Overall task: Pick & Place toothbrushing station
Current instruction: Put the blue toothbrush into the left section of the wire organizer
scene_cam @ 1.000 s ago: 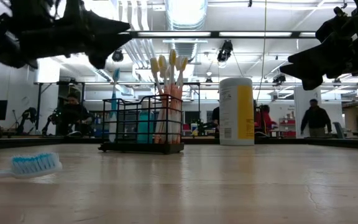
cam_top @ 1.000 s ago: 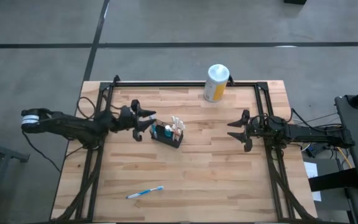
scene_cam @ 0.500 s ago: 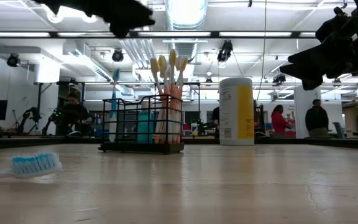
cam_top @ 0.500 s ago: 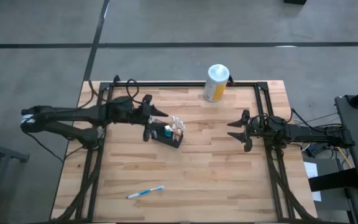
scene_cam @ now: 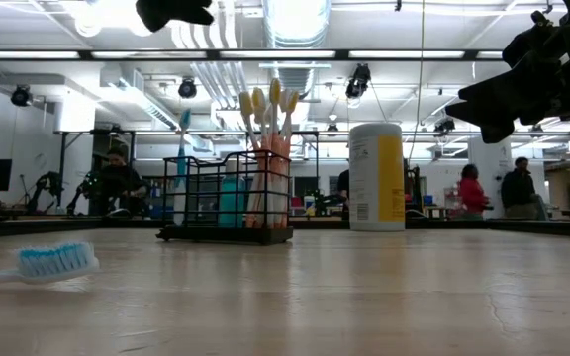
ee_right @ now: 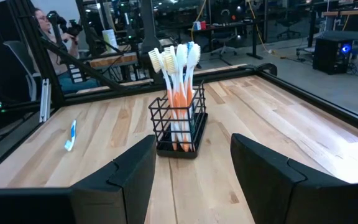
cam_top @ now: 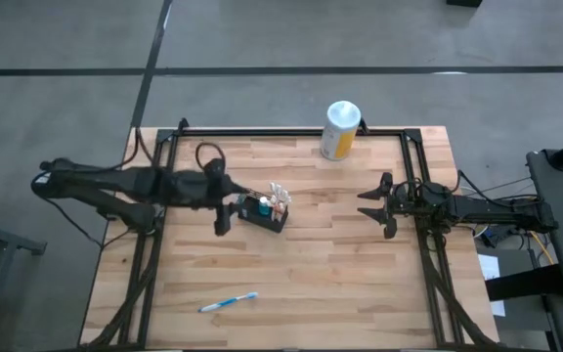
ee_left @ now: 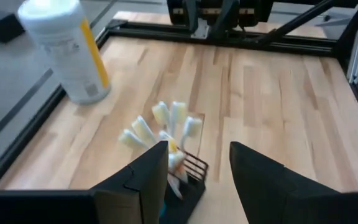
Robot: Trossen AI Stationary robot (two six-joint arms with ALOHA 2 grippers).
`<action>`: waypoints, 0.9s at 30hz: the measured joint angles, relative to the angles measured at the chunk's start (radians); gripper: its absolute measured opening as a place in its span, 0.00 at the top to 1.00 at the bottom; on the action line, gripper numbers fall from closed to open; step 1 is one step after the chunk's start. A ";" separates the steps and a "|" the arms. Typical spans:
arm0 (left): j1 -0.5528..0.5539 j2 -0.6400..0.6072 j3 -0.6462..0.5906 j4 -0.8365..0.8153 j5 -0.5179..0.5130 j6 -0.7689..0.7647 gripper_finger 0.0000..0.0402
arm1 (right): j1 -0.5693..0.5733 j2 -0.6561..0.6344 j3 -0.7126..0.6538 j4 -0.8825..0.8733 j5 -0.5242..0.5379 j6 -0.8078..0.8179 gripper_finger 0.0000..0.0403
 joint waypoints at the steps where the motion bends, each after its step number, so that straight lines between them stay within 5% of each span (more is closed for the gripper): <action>1: -0.028 -0.001 0.000 -0.011 -0.031 -0.028 0.56 | 0.000 0.000 0.000 0.000 0.000 0.000 0.50; 11: -0.270 0.000 -0.055 -0.127 -0.305 -0.270 0.56 | 0.000 0.000 0.000 0.000 0.000 0.000 0.50; 22: -0.359 0.056 -0.101 -0.091 -0.251 -0.434 0.56 | 0.000 0.000 0.000 0.000 0.000 0.000 0.50; 27: -0.367 0.170 -0.101 -0.043 -0.134 -0.509 0.56 | 0.000 0.000 0.000 0.000 0.000 0.000 0.50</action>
